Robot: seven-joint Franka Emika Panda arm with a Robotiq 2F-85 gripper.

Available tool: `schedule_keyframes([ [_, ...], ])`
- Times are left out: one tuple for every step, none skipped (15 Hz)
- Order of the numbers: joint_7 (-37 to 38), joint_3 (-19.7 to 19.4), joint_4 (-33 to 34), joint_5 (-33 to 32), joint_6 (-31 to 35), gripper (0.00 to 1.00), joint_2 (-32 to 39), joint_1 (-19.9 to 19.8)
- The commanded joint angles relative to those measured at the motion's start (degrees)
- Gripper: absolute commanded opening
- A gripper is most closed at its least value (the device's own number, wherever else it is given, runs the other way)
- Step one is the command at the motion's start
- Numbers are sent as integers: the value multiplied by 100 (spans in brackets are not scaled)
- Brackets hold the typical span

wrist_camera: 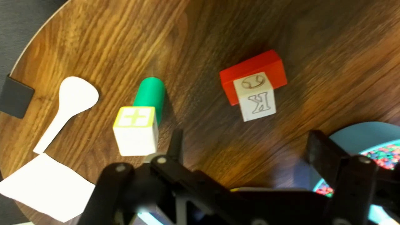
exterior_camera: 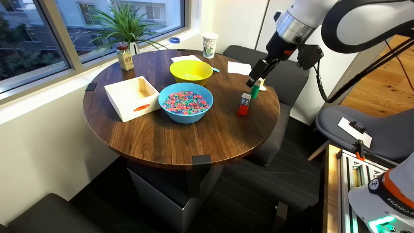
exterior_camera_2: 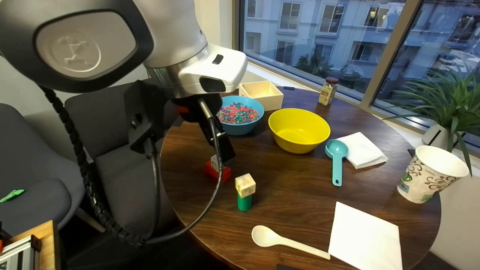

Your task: Lift the cylinder plush block, put it on the table, put the two dices and the rectangle blush block on top of the cylinder plush block

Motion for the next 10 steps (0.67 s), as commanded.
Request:
schedule_keyframes([
  [-349, -69, -11, 573, -229, 100, 45, 216],
  [-443, -76, -19, 684, -217, 100, 63, 248],
  [-515, -71, -38, 710, -176, 100, 91, 250],
  [-573, -71, -50, 724, -143, 100, 127, 245],
  [-648, -83, -67, 752, -125, 100, 161, 248],
  [-736, -92, -90, 774, -98, 100, 186, 261],
  [-808, -88, -108, 757, -84, 100, 210, 261],
  [-910, -90, -126, 751, -74, 100, 235, 267],
  [-976, -85, -147, 713, -52, 100, 261, 258],
  [-1036, -86, -161, 705, -46, 100, 285, 254],
])
